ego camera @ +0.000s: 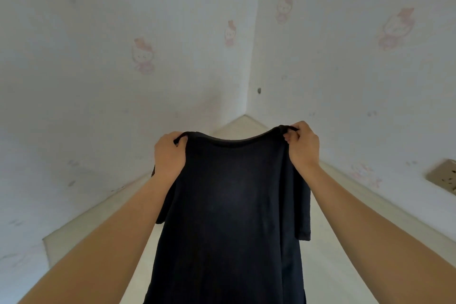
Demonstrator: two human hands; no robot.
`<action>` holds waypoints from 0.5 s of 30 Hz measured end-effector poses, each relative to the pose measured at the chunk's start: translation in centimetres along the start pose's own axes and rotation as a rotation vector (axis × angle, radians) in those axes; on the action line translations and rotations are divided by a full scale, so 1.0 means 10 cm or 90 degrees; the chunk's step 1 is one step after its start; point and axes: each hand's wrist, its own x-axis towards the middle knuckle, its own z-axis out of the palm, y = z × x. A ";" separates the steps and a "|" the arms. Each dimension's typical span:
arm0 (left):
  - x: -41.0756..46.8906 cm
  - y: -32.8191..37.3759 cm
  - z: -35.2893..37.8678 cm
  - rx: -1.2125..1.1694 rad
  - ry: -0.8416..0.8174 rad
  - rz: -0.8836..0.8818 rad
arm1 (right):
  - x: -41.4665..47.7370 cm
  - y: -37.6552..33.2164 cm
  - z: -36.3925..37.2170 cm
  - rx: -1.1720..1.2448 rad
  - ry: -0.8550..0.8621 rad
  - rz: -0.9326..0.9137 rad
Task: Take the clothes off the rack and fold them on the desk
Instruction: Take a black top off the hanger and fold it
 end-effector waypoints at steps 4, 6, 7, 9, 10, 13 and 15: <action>0.41 -0.22 0.75 0.029 -0.003 -0.067 | 0.61 0.56 0.35 0.004 -0.079 0.021; 0.57 -0.35 1.06 0.047 -0.004 -0.094 | 0.82 0.80 0.53 0.011 -0.107 0.027; 0.64 -0.40 1.18 0.058 -0.002 -0.099 | 0.92 0.89 0.62 0.012 -0.119 0.028; 0.83 -0.55 1.41 0.079 0.005 -0.110 | 1.16 1.07 0.81 0.004 -0.142 0.034; 0.94 -0.61 1.52 0.087 0.013 -0.116 | 1.30 1.13 0.91 -0.004 -0.152 0.031; 1.27 -0.69 1.72 0.092 0.026 -0.113 | 1.69 1.26 1.19 -0.023 -0.159 0.019; 1.45 -0.70 1.83 0.098 0.013 -0.099 | 1.91 1.33 1.38 -0.053 -0.201 0.005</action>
